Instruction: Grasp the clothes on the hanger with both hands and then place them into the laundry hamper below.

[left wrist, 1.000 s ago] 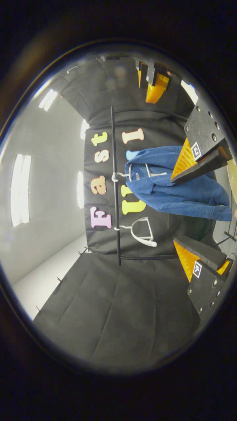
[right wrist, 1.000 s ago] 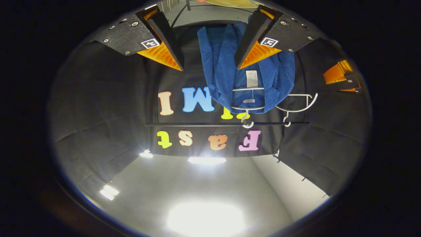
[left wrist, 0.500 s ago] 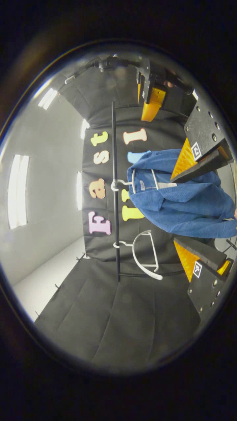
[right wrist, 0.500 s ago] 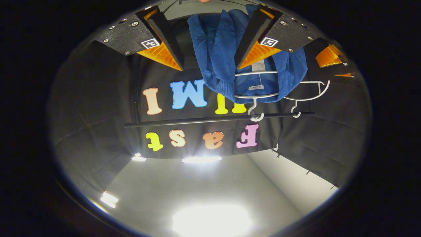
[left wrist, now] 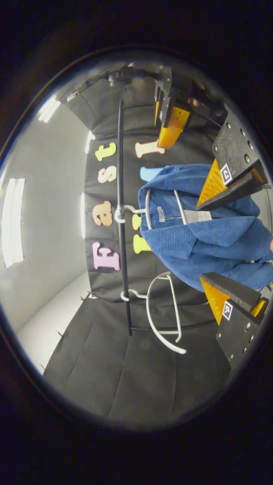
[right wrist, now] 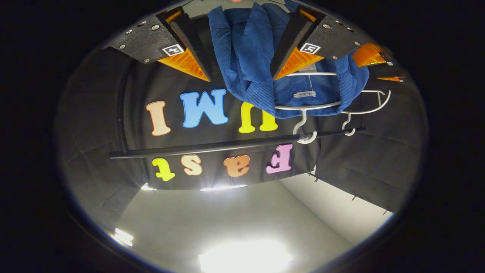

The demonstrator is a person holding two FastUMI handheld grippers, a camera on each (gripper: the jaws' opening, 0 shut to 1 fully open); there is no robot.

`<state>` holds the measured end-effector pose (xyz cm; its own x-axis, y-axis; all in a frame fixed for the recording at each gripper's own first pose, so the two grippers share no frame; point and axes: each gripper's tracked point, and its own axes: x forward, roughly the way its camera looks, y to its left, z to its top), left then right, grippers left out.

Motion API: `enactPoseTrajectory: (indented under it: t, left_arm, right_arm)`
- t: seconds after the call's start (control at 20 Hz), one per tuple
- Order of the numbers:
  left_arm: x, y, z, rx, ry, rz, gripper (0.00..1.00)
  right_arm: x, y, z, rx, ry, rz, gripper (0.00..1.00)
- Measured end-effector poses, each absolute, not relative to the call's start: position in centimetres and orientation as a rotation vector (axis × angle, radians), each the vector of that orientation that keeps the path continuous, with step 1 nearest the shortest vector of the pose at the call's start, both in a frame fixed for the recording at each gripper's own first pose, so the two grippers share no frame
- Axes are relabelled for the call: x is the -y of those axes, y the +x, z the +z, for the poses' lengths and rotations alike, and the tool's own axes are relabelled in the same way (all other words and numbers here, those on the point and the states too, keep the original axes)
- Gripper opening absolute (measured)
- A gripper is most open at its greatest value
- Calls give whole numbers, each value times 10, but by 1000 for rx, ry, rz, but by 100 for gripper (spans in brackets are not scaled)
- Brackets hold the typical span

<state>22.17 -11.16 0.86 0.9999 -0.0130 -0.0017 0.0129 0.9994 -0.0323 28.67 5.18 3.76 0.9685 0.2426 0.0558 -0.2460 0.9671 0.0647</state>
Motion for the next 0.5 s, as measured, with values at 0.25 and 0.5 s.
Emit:
enactPoseTrajectory:
  t: [0.25, 0.5]
  left_arm:
    - [122, 258, -6, -31, -12, 37, 93]
    - [127, 288, -21, -55, 11, 85, 94]
  right_arm:
    - [-81, 324, 20, 26, 89, 361, 94]
    - [-107, 358, -9, -28, 89, 425, 94]
